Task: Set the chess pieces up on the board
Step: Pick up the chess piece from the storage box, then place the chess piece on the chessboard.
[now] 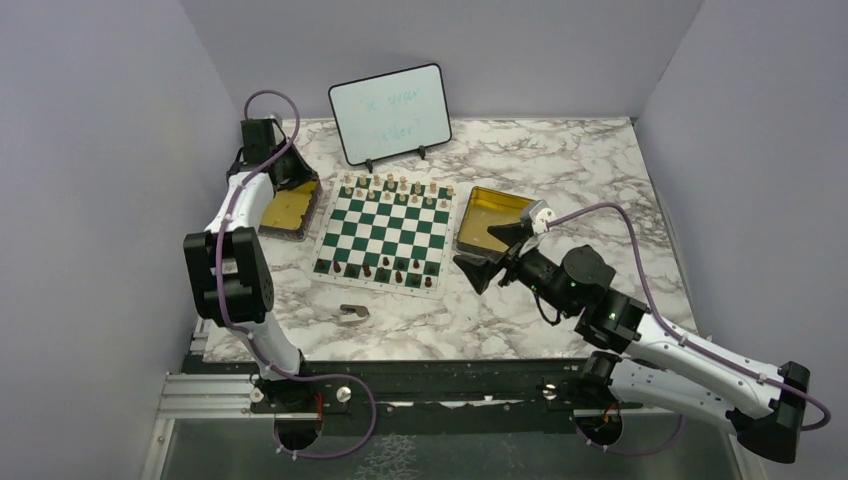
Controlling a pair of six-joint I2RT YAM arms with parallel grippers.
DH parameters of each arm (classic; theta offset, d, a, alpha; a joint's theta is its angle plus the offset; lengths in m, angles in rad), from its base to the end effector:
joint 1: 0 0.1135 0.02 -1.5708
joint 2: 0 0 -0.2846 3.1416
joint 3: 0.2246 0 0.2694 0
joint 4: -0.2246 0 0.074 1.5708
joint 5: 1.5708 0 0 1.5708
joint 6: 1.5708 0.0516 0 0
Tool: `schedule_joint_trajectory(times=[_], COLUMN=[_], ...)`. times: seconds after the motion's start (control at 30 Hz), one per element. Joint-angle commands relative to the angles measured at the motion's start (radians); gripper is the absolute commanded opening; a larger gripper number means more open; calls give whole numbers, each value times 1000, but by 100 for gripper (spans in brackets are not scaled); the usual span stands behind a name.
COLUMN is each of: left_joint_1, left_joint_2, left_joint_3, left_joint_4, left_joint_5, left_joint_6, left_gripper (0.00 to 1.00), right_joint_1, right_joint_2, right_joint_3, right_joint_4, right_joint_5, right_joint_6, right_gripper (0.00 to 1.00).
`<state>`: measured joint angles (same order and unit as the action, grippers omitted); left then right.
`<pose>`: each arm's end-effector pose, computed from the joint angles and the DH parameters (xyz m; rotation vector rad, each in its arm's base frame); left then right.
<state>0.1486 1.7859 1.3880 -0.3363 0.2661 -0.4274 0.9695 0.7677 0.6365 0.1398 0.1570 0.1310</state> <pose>0.4352 0.0514 0.2622 -0.5245 2.2546 -0.4490 0.1246 0.1673 0.3373 -0.5373 1.5187 0.7393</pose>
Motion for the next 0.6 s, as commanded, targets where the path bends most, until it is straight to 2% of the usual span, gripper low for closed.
schedule_joint_trajectory(times=[0.0,0.2,0.43,0.57], left_joint_1=[-56,-145,-274,-326], left_joint_2=[-104,-190,-271,-316], left_joint_3=[-46,-92,-155,-198], left_joint_4=[-42,-76,-85,-93], left_joint_5=[142,243,364,440], left_joint_6=[-16,-8,-1,3], left_gripper=[6,6,6,6], right_joint_1=[4,3,4,4], right_joint_2=[39,79,173,198], right_joint_3=[52,18,2,-7], right_joint_4=[-66,31,79,84], right_joint_5=[62,-48,-150,-222], right_joint_6=[-64,-232,-466,-557], right_gripper=[100,99,91,81])
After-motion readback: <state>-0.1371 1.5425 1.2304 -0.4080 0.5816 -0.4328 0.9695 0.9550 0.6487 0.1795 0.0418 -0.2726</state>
